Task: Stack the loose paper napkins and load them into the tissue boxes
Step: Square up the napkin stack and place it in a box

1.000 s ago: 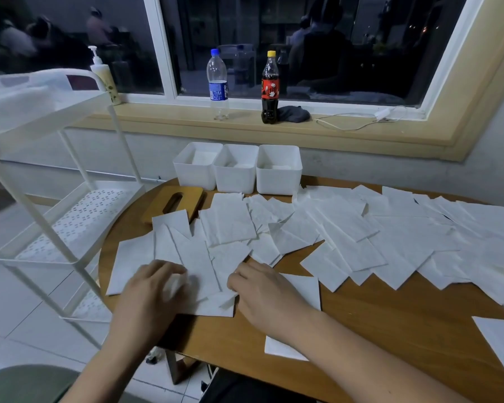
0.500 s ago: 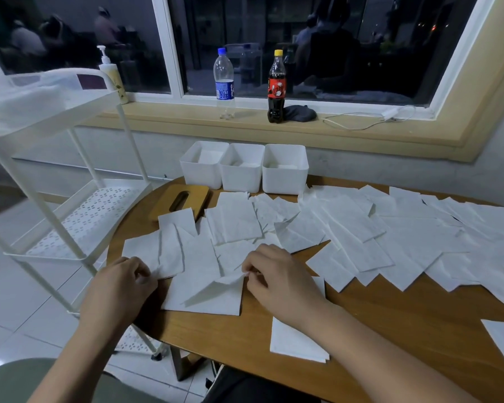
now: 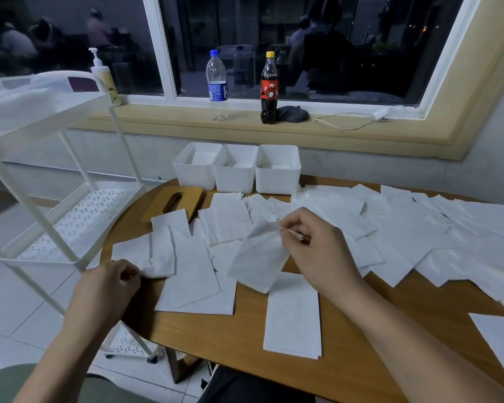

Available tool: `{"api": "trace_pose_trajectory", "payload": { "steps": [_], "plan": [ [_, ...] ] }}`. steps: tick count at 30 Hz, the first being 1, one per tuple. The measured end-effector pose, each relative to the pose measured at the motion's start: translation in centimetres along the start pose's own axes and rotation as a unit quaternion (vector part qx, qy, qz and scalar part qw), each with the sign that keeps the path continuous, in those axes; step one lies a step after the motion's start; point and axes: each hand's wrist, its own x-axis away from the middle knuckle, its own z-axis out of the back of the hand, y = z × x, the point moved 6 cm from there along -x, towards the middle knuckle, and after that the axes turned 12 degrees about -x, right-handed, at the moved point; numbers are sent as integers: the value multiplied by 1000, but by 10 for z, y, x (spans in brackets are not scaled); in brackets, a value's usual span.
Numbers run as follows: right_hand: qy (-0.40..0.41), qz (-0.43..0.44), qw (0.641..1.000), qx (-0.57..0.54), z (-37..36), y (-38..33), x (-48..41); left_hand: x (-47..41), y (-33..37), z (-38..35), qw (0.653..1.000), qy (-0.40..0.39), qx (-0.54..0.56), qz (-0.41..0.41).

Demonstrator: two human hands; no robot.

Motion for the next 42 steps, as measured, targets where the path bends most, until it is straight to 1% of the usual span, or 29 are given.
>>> {"api": "trace_pose_trajectory", "payload": {
  "steps": [3,4,6,7,9,13,17,23,27,35,40,42],
  "plan": [
    [52,6,999,5,24,-3,1,1,-2,1,1000,3,4,-4],
    [66,18,997,23,31,-5,3,1,-2,1,1000,4,4,-7],
    [71,66,990,106,39,-11,9,1,-3,1,1000,14,7,-8],
    [60,95,982,151,40,-13,14,1,-3,1,1000,21,9,-4],
    [22,141,970,196,36,-11,26,2,-3,1,999,33,10,5],
    [-36,171,956,235,26,8,59,2,-4,1,999,45,12,9],
    [-81,164,958,219,16,23,84,1,-5,-1,999,41,2,-9],
    [-77,206,955,200,9,19,102,0,-6,-2,999,31,-5,-10],
    [-109,228,943,216,1,17,111,0,-5,0,999,43,-10,-6],
    [-146,252,925,245,-7,16,119,2,-2,1,999,46,-13,-13],
    [-188,248,915,257,-10,24,122,3,1,5,999,47,-9,-8],
    [-212,240,909,265,-13,28,123,5,4,11,998,62,-2,-3]
  ]
}}
